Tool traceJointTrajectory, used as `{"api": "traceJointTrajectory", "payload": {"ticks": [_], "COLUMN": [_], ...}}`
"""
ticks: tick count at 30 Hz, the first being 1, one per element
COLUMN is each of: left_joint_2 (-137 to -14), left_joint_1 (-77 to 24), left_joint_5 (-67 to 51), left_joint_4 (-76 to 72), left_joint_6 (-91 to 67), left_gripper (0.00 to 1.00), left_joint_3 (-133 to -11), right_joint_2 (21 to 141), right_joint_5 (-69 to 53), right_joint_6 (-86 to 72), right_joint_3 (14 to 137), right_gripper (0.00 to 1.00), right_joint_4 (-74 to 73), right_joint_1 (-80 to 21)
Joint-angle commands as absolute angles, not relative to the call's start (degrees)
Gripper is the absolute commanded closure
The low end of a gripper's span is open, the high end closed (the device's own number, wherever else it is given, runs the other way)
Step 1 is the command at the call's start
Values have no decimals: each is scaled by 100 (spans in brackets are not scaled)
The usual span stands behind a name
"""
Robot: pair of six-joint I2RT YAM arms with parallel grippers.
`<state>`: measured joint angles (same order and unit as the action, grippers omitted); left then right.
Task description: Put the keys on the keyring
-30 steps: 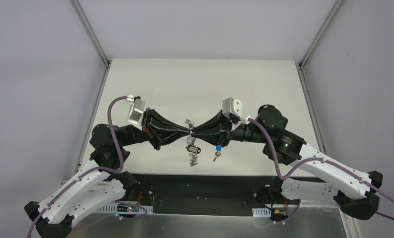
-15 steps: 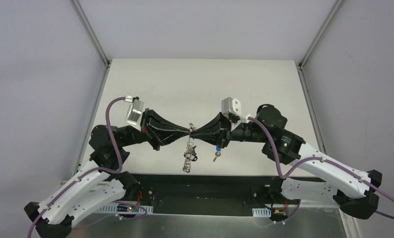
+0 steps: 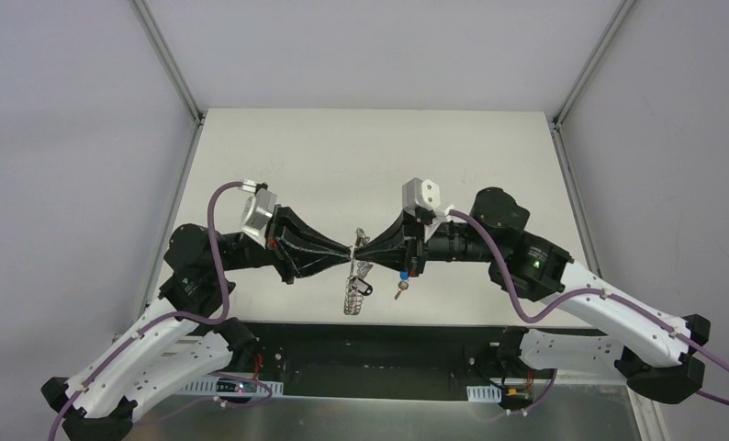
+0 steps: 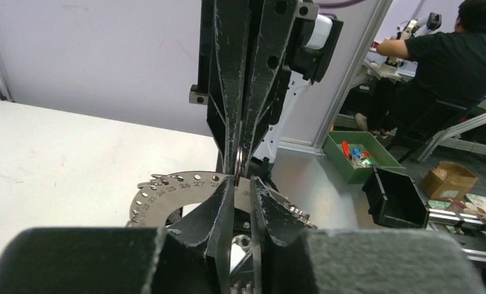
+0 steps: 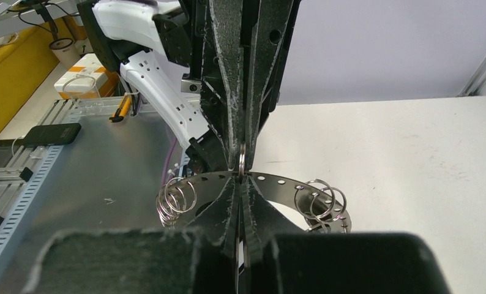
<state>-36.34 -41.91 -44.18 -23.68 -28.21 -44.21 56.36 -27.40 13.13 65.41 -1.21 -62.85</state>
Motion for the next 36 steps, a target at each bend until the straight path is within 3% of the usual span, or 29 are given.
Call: {"api": "traceJointTrajectory", "payload": {"ticks": [1,5,10,19,36], "left_joint_2": [-3471,-3421,-3499,-3807,-4322], "left_joint_1": [-4182,-4181,-4182,-4177,-4182], "left_joint_5": [-4889,-4885,-4823,-4871,-5793], "left_joint_4": [-1219,-450,-128,270,536], "left_joint_6": [-2167,-1760,-1546,-1447,-1829], "left_gripper": [81,62,51,49,53], "left_joint_3": [-4879,-5267,-5553,-6025,-6435], "right_joint_2": [5642,5956,6693,7672,8362], "right_joint_5": [-2679,-2833,-3263,-4216,-5145], "right_joint_6": [1441,1532,1603,1774,1679], "right_joint_3": [7307,8075,9299,10554,11324], "right_gripper": [100,100,100,100,100], "right_joint_4": [-698,-2025,-3784,-5797,-6209], "right_joint_1": [-6284,-6275,-6215,-6161,-5924]}}
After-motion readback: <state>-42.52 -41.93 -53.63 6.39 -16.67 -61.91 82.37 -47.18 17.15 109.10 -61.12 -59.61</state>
